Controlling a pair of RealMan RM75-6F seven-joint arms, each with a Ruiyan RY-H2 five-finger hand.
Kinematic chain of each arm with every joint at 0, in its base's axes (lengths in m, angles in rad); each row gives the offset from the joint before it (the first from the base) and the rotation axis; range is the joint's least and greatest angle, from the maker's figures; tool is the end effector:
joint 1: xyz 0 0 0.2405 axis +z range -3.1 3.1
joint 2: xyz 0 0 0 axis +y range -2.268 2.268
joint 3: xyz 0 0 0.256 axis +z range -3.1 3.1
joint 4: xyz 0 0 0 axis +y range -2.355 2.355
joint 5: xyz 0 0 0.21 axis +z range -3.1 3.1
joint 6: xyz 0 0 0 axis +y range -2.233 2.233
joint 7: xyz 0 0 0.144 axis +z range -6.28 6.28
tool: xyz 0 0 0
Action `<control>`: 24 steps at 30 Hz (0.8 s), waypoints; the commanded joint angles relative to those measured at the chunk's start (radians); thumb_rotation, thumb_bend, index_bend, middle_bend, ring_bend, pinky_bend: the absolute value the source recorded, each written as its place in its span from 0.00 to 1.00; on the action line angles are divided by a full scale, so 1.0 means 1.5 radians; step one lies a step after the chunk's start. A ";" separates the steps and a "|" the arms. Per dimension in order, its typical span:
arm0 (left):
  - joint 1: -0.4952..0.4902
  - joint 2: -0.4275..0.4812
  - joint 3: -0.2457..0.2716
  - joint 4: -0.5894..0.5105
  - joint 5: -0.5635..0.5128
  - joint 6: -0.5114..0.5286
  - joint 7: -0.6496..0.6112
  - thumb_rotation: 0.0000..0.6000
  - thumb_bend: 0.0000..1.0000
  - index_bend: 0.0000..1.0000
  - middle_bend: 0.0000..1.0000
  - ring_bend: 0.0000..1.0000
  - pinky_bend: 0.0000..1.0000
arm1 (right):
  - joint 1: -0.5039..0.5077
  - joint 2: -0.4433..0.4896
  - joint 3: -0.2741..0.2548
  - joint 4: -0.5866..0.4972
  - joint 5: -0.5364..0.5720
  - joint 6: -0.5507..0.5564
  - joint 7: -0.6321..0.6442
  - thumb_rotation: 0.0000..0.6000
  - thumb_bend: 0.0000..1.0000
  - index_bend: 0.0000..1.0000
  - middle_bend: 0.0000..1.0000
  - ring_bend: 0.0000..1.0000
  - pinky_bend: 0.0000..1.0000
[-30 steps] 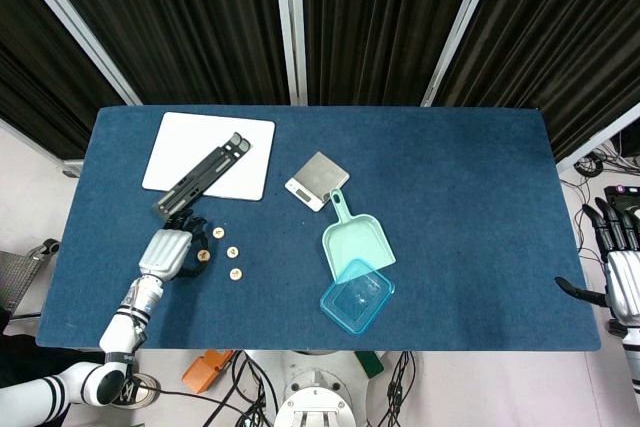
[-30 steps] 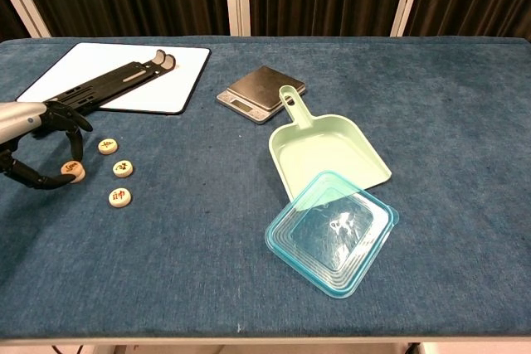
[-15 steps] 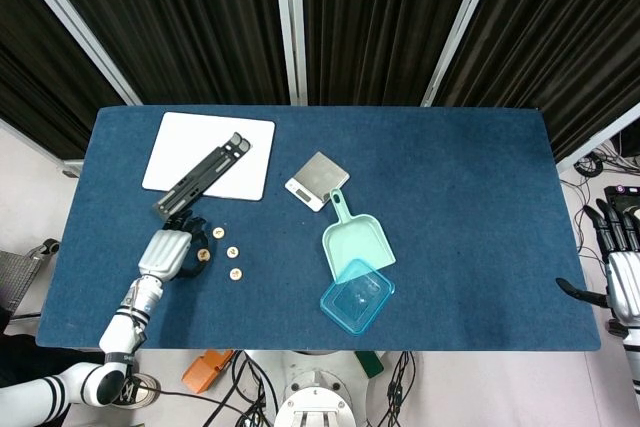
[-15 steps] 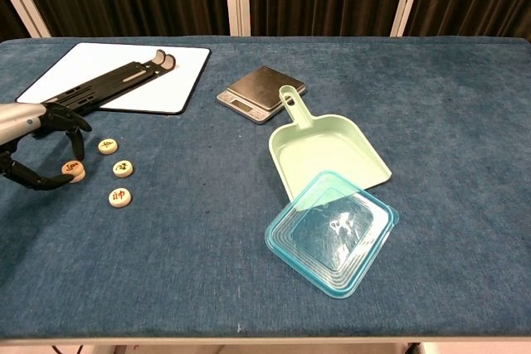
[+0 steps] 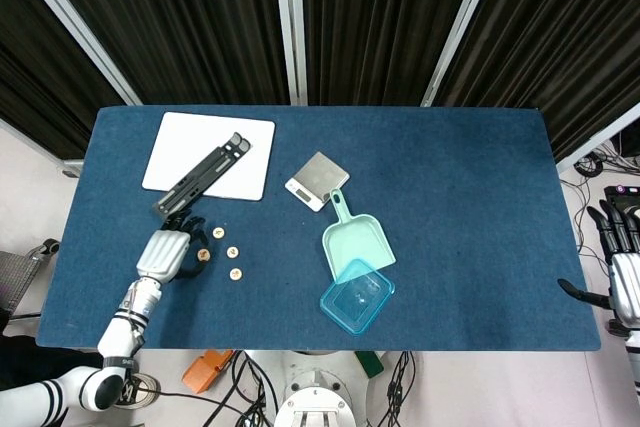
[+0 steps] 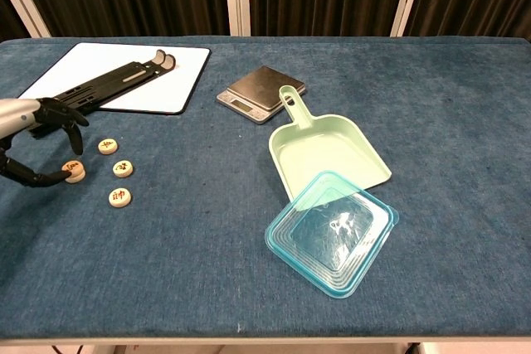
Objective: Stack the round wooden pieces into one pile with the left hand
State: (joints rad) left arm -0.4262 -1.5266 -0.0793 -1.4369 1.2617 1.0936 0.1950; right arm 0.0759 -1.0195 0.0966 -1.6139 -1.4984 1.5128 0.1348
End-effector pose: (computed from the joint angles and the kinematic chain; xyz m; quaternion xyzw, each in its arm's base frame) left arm -0.2529 0.2716 -0.0026 -0.6814 -0.4513 -0.3427 0.4632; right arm -0.3123 -0.1880 0.2015 0.5697 -0.3770 0.4241 0.5945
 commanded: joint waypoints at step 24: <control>-0.065 -0.059 -0.027 -0.012 -0.077 -0.040 0.115 0.97 0.30 0.42 0.05 0.00 0.02 | -0.001 -0.005 -0.003 0.015 -0.002 -0.004 0.017 1.00 0.03 0.00 0.02 0.00 0.05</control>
State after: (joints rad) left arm -0.5223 -1.6132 -0.1220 -1.4581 1.1492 1.0334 0.3632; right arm 0.0745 -1.0271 0.0925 -1.5909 -1.5011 1.5071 0.1603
